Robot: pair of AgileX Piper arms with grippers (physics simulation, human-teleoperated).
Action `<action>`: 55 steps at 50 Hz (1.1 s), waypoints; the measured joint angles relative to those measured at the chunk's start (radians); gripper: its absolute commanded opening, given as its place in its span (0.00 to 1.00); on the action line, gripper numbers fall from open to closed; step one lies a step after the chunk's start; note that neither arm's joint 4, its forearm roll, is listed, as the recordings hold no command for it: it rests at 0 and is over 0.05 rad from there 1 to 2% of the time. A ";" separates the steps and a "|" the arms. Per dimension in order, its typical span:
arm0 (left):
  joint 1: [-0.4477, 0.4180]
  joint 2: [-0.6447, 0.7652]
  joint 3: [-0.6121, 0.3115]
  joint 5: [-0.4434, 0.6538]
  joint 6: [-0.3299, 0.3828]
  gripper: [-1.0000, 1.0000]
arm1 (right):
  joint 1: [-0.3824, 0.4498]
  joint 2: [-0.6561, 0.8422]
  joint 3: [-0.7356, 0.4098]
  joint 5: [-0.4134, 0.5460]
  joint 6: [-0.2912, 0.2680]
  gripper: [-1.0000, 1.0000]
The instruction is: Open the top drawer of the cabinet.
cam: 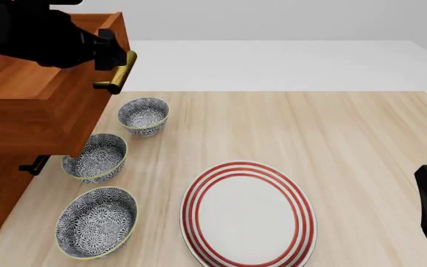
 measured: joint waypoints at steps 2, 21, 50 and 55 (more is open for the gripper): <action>0.000 -0.001 -0.004 0.005 0.003 1.00 | 0.000 0.000 0.000 0.000 0.000 1.00; 0.001 -0.005 -0.039 0.056 0.027 1.00 | 0.000 0.000 0.000 0.000 0.000 1.00; -0.091 -0.073 -0.177 0.045 0.129 1.00 | 0.000 0.000 0.000 0.000 0.000 1.00; -0.097 -0.078 -0.181 0.044 0.135 1.00 | 0.000 0.000 0.000 0.000 0.000 1.00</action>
